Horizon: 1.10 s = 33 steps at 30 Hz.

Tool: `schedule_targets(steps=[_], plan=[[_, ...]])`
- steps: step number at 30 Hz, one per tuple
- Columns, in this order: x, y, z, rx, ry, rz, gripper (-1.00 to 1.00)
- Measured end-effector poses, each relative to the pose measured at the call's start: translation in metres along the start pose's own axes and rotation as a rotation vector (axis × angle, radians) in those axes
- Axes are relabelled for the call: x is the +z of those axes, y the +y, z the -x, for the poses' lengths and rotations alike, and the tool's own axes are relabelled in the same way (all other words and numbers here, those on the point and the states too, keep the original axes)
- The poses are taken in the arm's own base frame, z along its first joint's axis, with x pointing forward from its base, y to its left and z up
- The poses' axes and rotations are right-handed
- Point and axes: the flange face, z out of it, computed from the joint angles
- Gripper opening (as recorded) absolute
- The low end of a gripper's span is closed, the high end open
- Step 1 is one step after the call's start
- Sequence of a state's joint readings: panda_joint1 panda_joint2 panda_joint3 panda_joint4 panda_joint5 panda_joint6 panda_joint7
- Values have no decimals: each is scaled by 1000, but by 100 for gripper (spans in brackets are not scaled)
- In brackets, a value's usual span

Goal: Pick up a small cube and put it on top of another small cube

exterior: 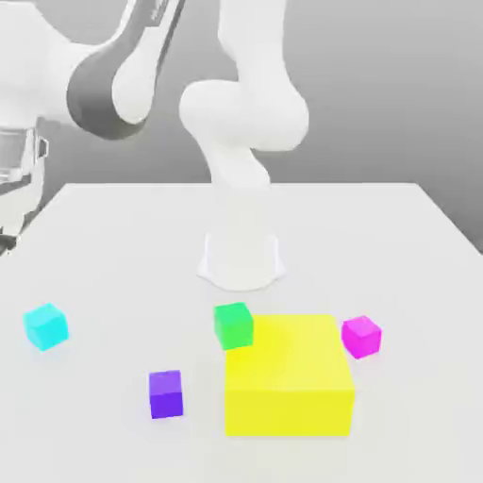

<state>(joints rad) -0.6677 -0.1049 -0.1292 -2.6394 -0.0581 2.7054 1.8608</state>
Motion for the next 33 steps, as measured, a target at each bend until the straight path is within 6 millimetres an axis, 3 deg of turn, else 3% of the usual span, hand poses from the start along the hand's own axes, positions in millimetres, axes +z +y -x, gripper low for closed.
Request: schedule_targets(steps=[5,12,13,20,26,29,33], plan=[[73,31,-87,407,56,122,0],[147,54,-98,490,70,158,0],[153,56,-98,490,71,158,-100],[153,56,-98,490,70,155,-100],[100,46,-96,489,69,156,-100],[71,52,-44,410,54,160,-100],[34,75,22,320,39,165,-100]])
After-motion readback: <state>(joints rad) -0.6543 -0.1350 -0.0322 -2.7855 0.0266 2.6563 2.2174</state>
